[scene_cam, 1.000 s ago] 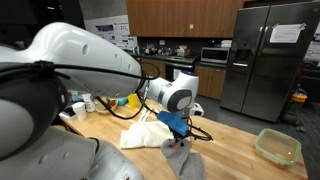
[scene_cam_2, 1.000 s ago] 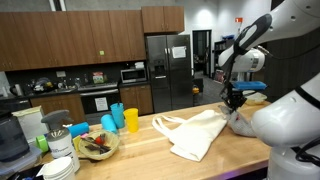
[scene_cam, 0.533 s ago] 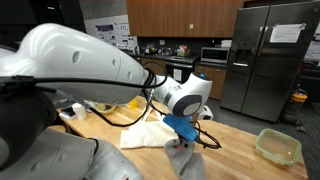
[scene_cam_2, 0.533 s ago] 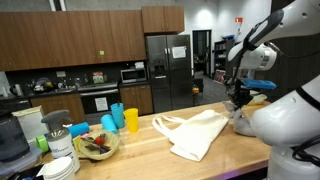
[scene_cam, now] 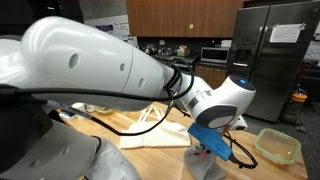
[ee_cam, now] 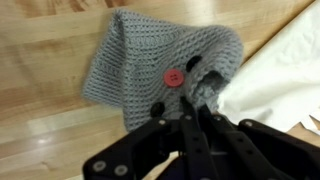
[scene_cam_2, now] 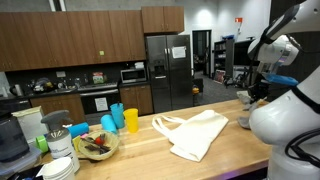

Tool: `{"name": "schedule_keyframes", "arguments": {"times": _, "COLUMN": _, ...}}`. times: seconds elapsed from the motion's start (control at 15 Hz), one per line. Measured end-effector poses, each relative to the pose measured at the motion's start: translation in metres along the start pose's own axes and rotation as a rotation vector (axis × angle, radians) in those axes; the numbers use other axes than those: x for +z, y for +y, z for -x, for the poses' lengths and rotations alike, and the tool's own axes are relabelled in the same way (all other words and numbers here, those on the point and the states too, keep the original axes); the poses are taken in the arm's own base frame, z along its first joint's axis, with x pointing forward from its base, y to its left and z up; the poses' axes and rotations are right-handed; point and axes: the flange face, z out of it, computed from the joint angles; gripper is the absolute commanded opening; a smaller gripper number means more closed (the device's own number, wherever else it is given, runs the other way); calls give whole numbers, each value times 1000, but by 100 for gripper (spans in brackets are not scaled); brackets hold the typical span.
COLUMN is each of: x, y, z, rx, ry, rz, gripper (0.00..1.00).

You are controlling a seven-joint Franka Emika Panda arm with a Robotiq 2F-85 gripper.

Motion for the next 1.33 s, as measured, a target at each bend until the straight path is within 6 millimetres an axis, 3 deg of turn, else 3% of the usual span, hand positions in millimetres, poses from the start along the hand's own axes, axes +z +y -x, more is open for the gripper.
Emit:
{"name": "schedule_keyframes", "arguments": {"times": 0.2, "x": -7, "y": 22, "z": -10, "rx": -33, "ry": 13, "rz": -5, "gripper": 1}}
{"name": "schedule_keyframes", "arguments": {"times": 0.4, "x": -1, "y": 20, "z": -28, "rx": -66, "ry": 1, "rz": -19, "gripper": 1}}
{"name": "schedule_keyframes", "arguments": {"times": 0.8, "x": 15, "y": -16, "z": -53, "rx": -111, "ry": -31, "rz": -42, "gripper": 1}}
{"name": "schedule_keyframes", "arguments": {"times": 1.07, "x": 19, "y": -45, "z": -62, "rx": -150, "ry": -55, "rz": -25, "gripper": 1}}
{"name": "schedule_keyframes", "arguments": {"times": 1.33, "x": 21, "y": -59, "z": -67, "rx": -153, "ry": -67, "rz": -15, "gripper": 1}}
